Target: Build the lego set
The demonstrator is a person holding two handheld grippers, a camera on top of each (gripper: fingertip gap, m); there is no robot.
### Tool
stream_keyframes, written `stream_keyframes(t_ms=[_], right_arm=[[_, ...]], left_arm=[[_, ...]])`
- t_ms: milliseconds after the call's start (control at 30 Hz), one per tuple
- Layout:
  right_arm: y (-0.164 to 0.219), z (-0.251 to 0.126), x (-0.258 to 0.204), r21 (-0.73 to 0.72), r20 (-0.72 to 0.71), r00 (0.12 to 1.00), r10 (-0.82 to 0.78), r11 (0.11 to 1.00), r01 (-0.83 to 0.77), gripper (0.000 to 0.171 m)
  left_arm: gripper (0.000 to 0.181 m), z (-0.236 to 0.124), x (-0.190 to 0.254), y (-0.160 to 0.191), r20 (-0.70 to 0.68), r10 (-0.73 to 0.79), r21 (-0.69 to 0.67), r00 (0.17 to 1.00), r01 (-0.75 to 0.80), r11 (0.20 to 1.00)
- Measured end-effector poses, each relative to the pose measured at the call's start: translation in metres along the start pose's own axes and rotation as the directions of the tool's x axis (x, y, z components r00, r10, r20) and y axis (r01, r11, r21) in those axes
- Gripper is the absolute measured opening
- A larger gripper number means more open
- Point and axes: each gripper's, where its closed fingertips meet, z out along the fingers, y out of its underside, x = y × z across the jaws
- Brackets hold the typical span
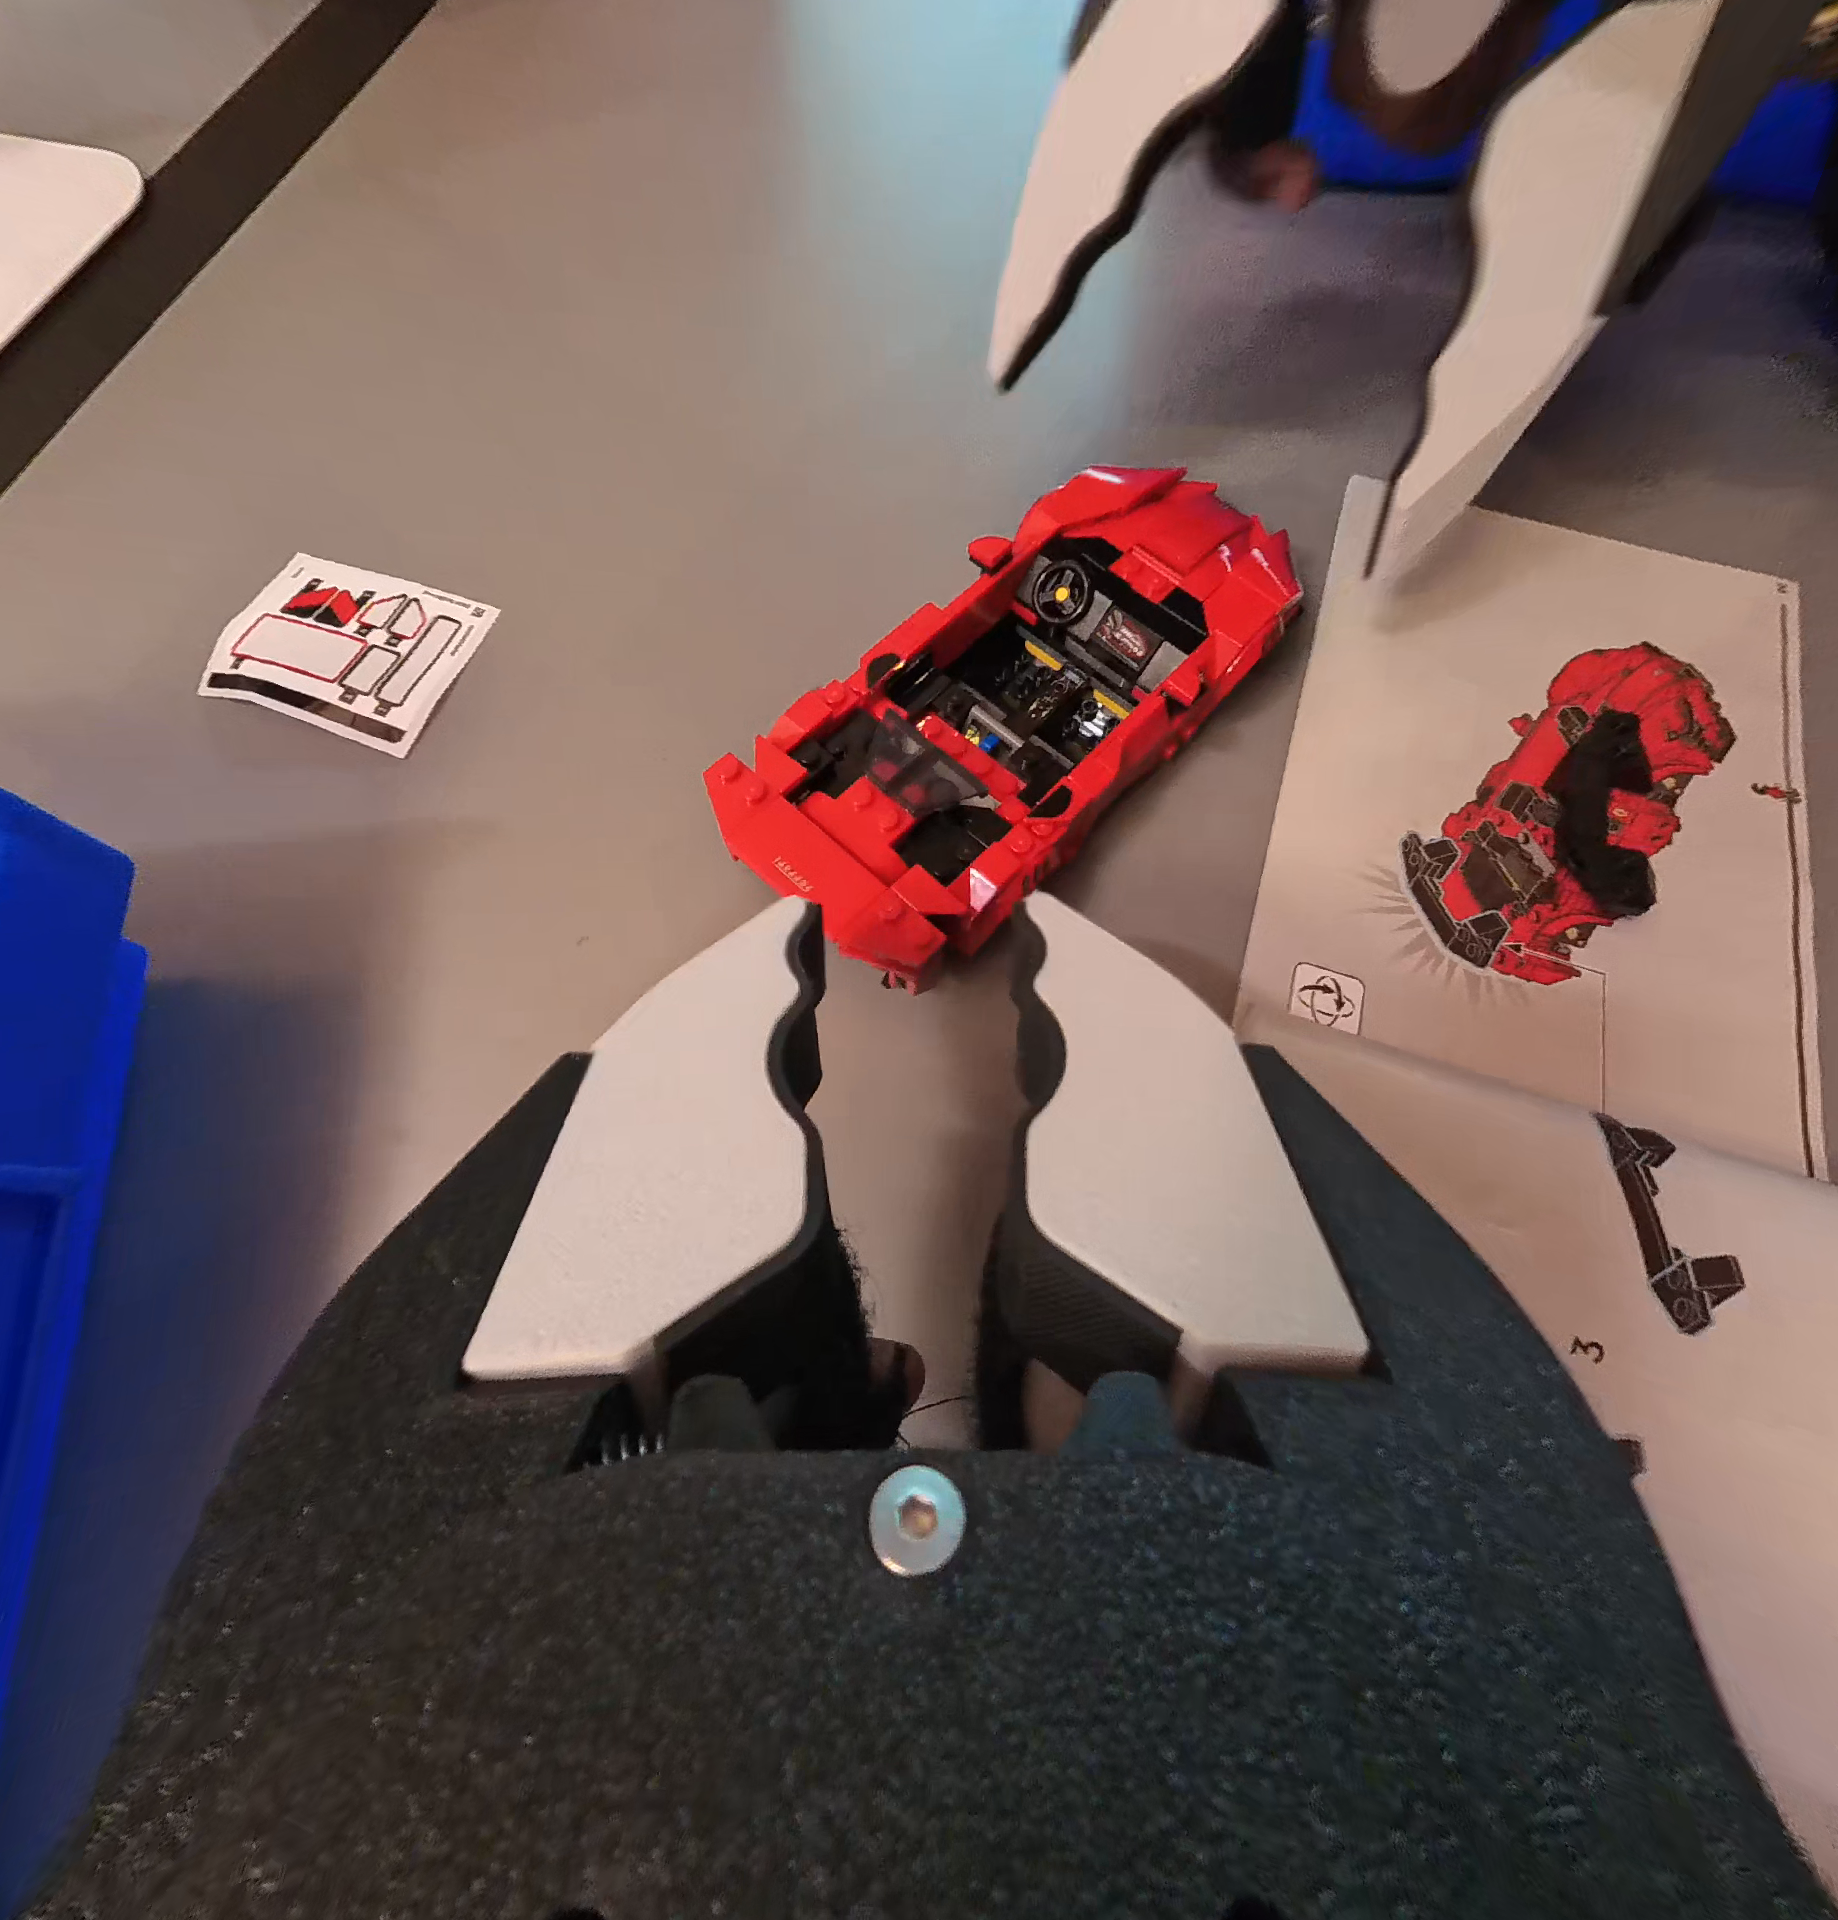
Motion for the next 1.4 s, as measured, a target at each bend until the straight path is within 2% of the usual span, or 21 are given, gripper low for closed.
stream_keyframes(t_ms=[33, 100, 200, 267, 333, 433, 533, 633, 733, 833, 967, 1033, 1167, 1400], right_arm=[[-0.001, -0.007, -0.001, 0.015, -0.041, 0.999, 0.011, 1.000, -0.011, 0.101], [-0.009, -0.023, -0.018, 0.076, -0.049, 0.999, 0.000, 0.997, 0.004, 0.080], [-0.017, -0.028, -0.080, 0.162, 0.124, 0.990, -0.073, 0.985, 0.053, 0.047], [-0.013, -0.019, -0.112, 0.132, 0.222, 0.972, -0.076, 0.990, 0.047, 0.042], [-0.010, -0.006, -0.123, 0.093, 0.218, 0.973, -0.074, 0.994, 0.055, 0.042], [-0.011, 0.007, -0.125, 0.075, 0.210, 0.975, -0.067, 0.996, 0.052, 0.036], [-0.015, 0.016, -0.121, 0.088, 0.211, 0.976, -0.054, 0.995, 0.036, 0.008], [-0.022, 0.012, -0.118, 0.178, 0.299, 0.953, 0.039, 0.979, -0.096, 0.008], [-0.051, -0.018, -0.113, 0.374, 0.508, 0.850, 0.137, 0.854, -0.361, 0.008], [-0.076, -0.060, -0.105, 0.523, 0.669, 0.740, 0.065, 0.666, -0.531, 0.008], [-0.097, -0.107, -0.089, 0.571, 0.792, 0.607, -0.067, 0.435, -0.696, 0.008], [-0.102, -0.122, -0.081, 0.558, 0.824, 0.551, -0.130, 0.353, -0.751, 0.008], [-0.108, -0.135, -0.075, 0.535, 0.845, 0.499, -0.191, 0.292, -0.793, 0.008], [-0.112, -0.142, -0.067, 0.503, 0.861, 0.456, -0.223, 0.256, -0.825, 0.008]], left_arm=[[0.033, 0.000, -0.002, 0.000, 0.012, 0.000, 0.000, 1.000, 0.000, 1.000], [0.031, -0.001, -0.005, 0.000, 0.028, 0.001, 0.000, 1.000, -0.001, 1.000], [0.028, -0.003, -0.005, -0.003, 0.034, 0.002, 0.020, 0.999, -0.002, 1.000], [0.028, -0.003, -0.003, -0.004, 0.032, 0.001, 0.022, 0.999, -0.001, 1.000], [0.027, -0.003, -0.003, -0.004, 0.035, 0.003, 0.020, 0.999, -0.003, 1.000], [0.027, -0.001, -0.002, -0.006, 0.033, 0.009, 0.021, 0.999, -0.010, 1.000], [0.026, -0.002, -0.003, -0.007, 0.039, 0.020, 0.032, 0.999, -0.022, 0.999], [0.025, -0.006, -0.002, -0.013, 0.028, 0.011, 0.073, 1.000, -0.013, 0.997], [0.024, -0.012, 0.002, -0.025, -0.013, 0.000, 0.154, 1.000, 0.002, 0.988], [0.023, -0.019, 0.013, -0.038, -0.087, 0.014, 0.250, 0.996, 0.008, 0.968], [0.022, -0.023, 0.023, -0.044, -0.146, 0.040, 0.300, 0.989, 0.006, 0.954], [0.022, -0.022, 0.027, -0.045, -0.164, 0.061, 0.302, 0.985, -0.009, 0.953], [0.022, -0.019, 0.036, -0.042, -0.198, 0.098, 0.281, 0.975, -0.039, 0.959], [0.022, -0.014, 0.042, -0.036, -0.216, 0.123, 0.232, 0.969, -0.071, 0.970]])
